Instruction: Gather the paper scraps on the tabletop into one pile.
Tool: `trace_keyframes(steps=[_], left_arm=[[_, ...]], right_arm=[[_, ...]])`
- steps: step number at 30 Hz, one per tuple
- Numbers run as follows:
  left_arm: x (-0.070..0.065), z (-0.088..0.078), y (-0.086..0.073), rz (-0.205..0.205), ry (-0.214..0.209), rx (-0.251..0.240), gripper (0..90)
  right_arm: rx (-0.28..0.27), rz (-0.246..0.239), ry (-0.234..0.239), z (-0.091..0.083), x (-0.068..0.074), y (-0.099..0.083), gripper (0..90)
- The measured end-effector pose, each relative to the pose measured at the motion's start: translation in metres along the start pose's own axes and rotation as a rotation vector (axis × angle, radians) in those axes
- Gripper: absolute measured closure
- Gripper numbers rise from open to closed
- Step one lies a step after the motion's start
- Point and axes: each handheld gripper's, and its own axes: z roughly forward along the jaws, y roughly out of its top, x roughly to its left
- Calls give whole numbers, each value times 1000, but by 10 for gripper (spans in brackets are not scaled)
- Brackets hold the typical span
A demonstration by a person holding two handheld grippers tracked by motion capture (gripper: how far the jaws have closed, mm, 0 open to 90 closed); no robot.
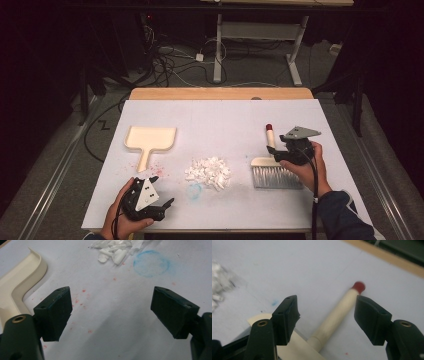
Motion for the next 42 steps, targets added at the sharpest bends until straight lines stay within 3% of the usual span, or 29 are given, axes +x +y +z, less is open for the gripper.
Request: trace_keyframes(steps=[3, 8, 15, 23, 27, 29, 42], left_arm=[[0, -1, 0, -5, 4, -3, 166], [1, 0, 0, -10, 11, -2, 166], [1, 1, 1, -14, 18, 3, 166], [2, 4, 2, -26, 31, 14, 165], [2, 5, 3, -26, 40, 20, 165], [1, 5, 3, -23, 46, 17, 165], [1, 4, 4, -13, 44, 2, 165]], right_arm=[[-92, -26, -2, -20, 3, 4, 316], [-178, -62, -33, -46, 9, 0, 267], [-253, -77, -48, -77, 17, -17, 241], [-239, -104, -57, -86, 29, -51, 229], [-209, -136, -87, -87, 35, -69, 222], [-218, -112, -68, -88, 36, -73, 222], [-233, -120, -74, -91, 47, -72, 220]])
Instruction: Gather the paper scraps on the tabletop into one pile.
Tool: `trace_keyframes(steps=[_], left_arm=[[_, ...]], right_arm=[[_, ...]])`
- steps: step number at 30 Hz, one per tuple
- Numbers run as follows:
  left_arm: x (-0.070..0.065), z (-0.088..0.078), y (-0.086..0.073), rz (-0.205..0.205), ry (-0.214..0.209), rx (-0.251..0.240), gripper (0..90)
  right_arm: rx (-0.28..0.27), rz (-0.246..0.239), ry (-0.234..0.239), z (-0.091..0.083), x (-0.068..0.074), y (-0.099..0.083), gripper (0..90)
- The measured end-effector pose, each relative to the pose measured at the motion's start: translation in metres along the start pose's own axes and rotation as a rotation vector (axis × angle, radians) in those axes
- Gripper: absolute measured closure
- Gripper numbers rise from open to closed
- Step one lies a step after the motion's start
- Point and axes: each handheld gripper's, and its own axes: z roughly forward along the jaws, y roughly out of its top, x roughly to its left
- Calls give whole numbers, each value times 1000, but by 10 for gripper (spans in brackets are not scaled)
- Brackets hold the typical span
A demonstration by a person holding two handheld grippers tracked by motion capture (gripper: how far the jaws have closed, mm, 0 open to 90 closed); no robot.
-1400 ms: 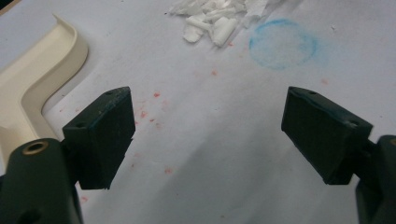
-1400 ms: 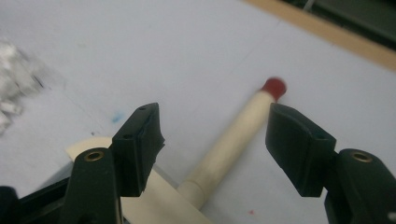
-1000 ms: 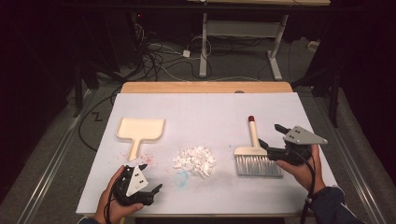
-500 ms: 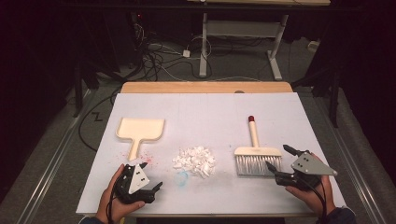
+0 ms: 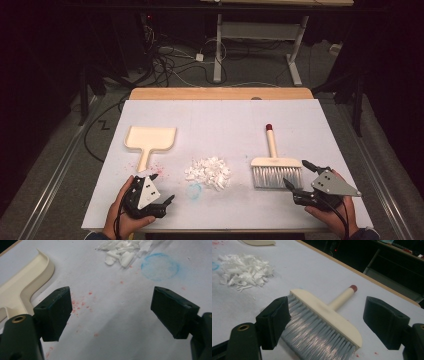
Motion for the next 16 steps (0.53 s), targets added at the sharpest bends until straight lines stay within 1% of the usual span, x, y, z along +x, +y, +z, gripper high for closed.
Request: trace_keyframes(steps=[2, 5, 6, 8, 16], left_arm=[[0, 1, 0, -1, -1, 2, 165], [-1, 2, 1, 8, -3, 8, 164], [-1, 2, 1, 7, 1, 8, 164], [-1, 2, 2, -1, 2, 4, 165], [0, 3, 2, -6, 3, 11, 165]], right_arm=[[1, -2, 4, 1, 0, 0, 219], [3, -8, 2, 0, 0, 0, 218], [0, -8, 6, 0, 0, -1, 218], [0, -9, -2, 0, 0, -1, 217], [0, -7, 0, 1, -1, -1, 212]])
